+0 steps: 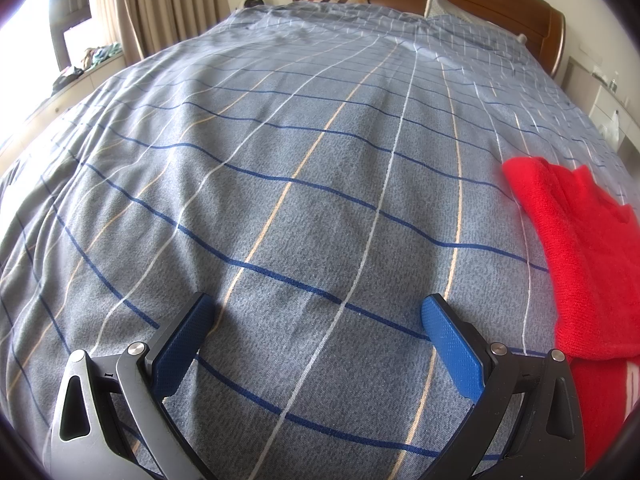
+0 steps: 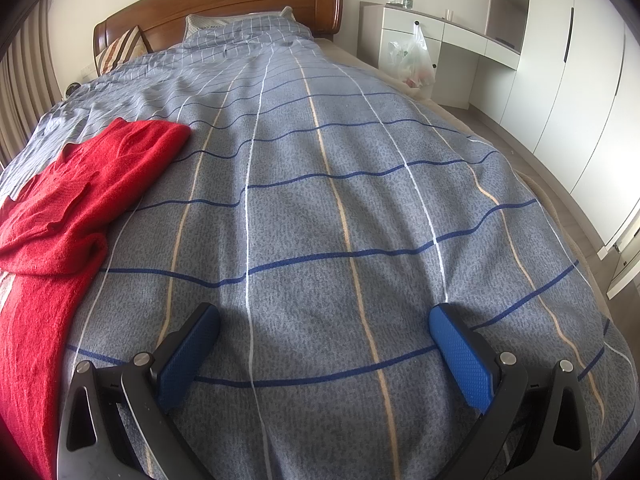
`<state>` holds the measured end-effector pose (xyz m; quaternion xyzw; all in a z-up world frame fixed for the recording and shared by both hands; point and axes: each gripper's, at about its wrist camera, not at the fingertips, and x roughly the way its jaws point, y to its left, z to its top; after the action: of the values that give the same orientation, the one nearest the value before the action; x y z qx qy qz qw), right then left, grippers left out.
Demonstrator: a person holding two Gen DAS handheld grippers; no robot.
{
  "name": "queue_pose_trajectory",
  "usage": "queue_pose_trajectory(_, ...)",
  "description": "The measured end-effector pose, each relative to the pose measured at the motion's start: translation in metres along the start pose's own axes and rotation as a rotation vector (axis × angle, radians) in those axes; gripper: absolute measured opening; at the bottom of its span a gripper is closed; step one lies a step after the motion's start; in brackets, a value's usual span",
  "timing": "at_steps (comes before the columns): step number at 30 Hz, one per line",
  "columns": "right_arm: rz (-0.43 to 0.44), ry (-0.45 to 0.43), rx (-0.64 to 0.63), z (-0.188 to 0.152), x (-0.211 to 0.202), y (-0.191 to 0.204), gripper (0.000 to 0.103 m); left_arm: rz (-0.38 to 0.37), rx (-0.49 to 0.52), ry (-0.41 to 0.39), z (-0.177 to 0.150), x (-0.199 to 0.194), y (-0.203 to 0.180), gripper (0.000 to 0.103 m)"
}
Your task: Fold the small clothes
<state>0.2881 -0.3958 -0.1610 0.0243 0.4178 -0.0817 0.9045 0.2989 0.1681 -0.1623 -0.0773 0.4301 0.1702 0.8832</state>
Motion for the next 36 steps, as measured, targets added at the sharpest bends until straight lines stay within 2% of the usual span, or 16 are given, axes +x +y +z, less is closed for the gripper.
queue_pose_trajectory(36,-0.01,-0.002,-0.012,-0.0003,0.0006,-0.0008,0.103,0.0,-0.001,0.0,-0.0001,0.0004,-0.0003,0.103)
